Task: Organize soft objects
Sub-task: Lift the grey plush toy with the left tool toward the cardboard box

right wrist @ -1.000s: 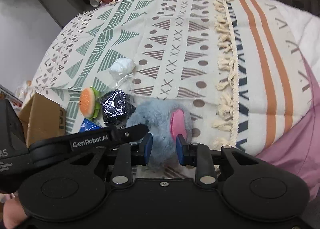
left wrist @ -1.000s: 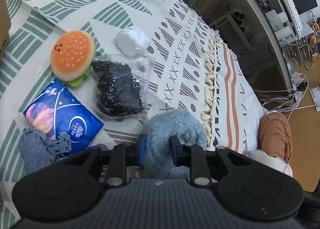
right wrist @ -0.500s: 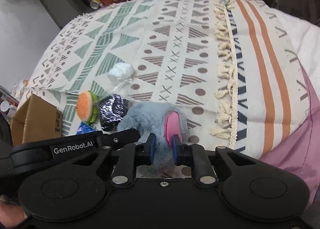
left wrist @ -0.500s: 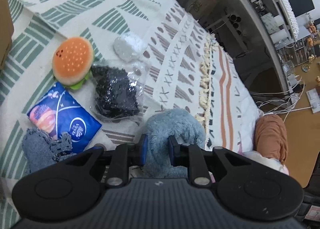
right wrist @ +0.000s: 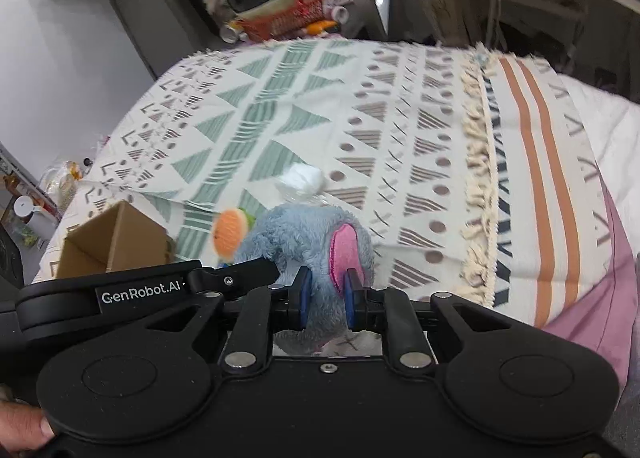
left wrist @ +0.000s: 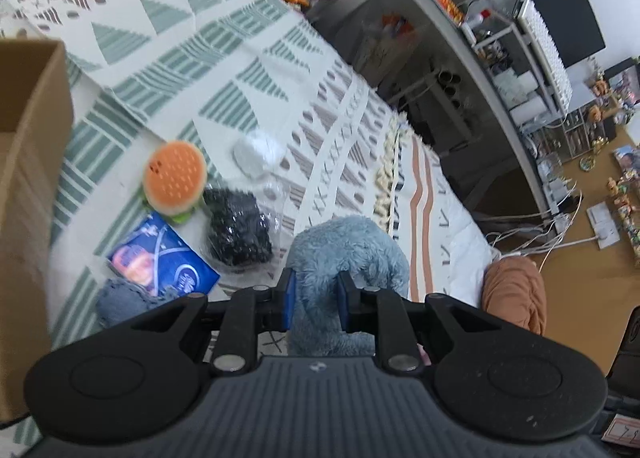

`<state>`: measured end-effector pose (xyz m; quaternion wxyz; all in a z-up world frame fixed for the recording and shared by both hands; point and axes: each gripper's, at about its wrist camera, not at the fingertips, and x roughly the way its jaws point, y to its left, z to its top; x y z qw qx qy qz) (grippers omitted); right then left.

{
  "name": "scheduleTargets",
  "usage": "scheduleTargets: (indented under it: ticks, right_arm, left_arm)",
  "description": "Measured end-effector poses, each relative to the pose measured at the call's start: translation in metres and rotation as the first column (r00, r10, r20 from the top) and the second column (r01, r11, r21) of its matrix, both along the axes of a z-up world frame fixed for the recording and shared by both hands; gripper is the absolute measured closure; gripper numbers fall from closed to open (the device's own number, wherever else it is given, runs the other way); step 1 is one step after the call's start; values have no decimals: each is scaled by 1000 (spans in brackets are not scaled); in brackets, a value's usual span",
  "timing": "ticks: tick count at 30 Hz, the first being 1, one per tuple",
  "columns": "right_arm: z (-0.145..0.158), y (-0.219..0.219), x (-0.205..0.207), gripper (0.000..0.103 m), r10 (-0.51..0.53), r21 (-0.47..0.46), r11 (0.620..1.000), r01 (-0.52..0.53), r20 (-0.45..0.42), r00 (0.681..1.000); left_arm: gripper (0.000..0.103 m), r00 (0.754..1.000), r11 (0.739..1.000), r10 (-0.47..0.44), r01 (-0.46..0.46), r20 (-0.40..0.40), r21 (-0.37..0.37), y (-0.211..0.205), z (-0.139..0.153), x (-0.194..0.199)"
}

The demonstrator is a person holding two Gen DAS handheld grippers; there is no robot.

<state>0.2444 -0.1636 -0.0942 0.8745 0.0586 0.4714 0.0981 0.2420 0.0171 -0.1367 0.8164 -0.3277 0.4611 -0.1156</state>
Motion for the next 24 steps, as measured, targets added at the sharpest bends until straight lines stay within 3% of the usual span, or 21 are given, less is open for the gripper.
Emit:
scheduleTargets:
  ticks: [15,24]
  right_arm:
    - [32,45,-12,86,6,0,1000,-6,54,999]
    - [35,78,-14,86,25,46,999,-27,36,999]
  left_arm:
    - [83,998,999,42,-41,50,-6,42,31,-15]
    - [83,998,999,33,-35,44,38,77,40,-21]
